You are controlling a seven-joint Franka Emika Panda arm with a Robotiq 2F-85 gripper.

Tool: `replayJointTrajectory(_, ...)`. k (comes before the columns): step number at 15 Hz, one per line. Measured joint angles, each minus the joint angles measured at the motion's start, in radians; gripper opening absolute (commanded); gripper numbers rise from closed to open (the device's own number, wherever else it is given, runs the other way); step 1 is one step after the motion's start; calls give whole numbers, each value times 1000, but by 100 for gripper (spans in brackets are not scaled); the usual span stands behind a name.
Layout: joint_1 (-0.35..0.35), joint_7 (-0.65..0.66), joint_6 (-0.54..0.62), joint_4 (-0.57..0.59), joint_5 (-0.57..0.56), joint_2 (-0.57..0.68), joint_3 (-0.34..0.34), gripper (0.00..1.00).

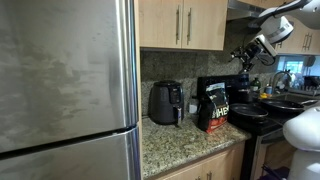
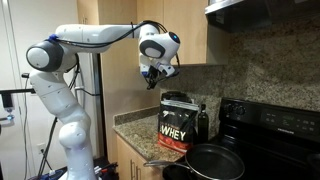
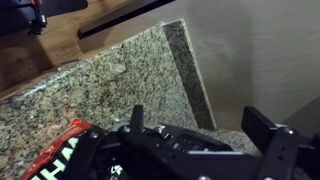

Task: Put the Whey protein bag away to the side of the counter

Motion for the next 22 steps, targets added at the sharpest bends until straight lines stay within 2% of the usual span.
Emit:
replayJointTrajectory(7, 26, 163, 548, -67, 3, 119, 125, 100)
replayJointTrajectory(8, 33, 197, 584, -68, -11, 129, 138, 100)
replayJointTrajectory(13, 42, 210, 598, -68, -26, 133, 134, 100)
replayJointTrajectory(19, 62, 287, 846, -71, -44, 245, 147, 100)
replayJointTrajectory(22, 73, 363, 901, -71, -81, 291, 149, 100)
